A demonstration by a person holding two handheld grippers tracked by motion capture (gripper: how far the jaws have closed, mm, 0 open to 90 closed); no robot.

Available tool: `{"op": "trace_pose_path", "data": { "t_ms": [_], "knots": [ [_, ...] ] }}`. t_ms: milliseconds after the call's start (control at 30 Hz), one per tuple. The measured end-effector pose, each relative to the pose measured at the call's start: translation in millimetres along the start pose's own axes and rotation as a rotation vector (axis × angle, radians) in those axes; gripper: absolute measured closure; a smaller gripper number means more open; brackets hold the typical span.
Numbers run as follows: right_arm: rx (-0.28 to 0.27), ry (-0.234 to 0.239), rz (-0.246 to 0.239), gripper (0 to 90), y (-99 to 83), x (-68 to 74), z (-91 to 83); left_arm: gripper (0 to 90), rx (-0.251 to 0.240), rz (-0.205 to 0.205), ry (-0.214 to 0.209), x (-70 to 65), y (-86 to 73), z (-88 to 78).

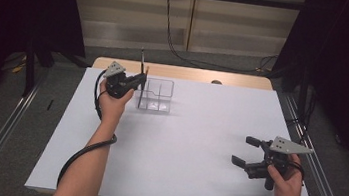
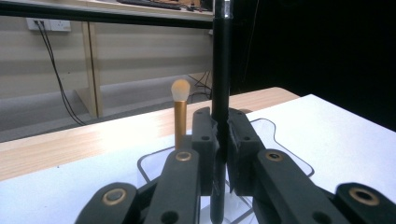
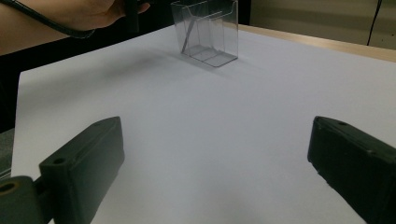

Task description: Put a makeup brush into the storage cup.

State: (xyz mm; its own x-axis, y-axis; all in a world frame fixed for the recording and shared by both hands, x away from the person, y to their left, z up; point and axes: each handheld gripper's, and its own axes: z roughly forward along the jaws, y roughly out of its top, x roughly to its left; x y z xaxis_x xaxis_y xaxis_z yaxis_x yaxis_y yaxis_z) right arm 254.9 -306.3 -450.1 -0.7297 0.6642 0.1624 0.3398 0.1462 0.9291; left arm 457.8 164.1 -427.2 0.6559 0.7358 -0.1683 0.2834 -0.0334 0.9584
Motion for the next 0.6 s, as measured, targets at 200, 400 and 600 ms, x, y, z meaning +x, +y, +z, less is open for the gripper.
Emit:
{"op": "trace_pose_path", "data": {
  "t_ms": [200, 400, 600],
  "knots": [
    [0.001, 0.0, -0.002, 3.7, 0.0, 0.6, 0.7, 83.0, -0.002, -0.004, 0.004, -0.4, -2.2, -0.7],
    [0.0, 0.001, -0.005, 3.7, 0.2, 0.9, 1.2, 82.8, 0.006, 0.0, 0.002, -1.0, -4.6, -1.1],
    [-0.002, 0.002, 0.0, 3.7, 0.6, 1.3, 0.5, 82.9, 0.011, -0.001, 0.002, -1.4, -7.1, -0.2]
  ]
}}
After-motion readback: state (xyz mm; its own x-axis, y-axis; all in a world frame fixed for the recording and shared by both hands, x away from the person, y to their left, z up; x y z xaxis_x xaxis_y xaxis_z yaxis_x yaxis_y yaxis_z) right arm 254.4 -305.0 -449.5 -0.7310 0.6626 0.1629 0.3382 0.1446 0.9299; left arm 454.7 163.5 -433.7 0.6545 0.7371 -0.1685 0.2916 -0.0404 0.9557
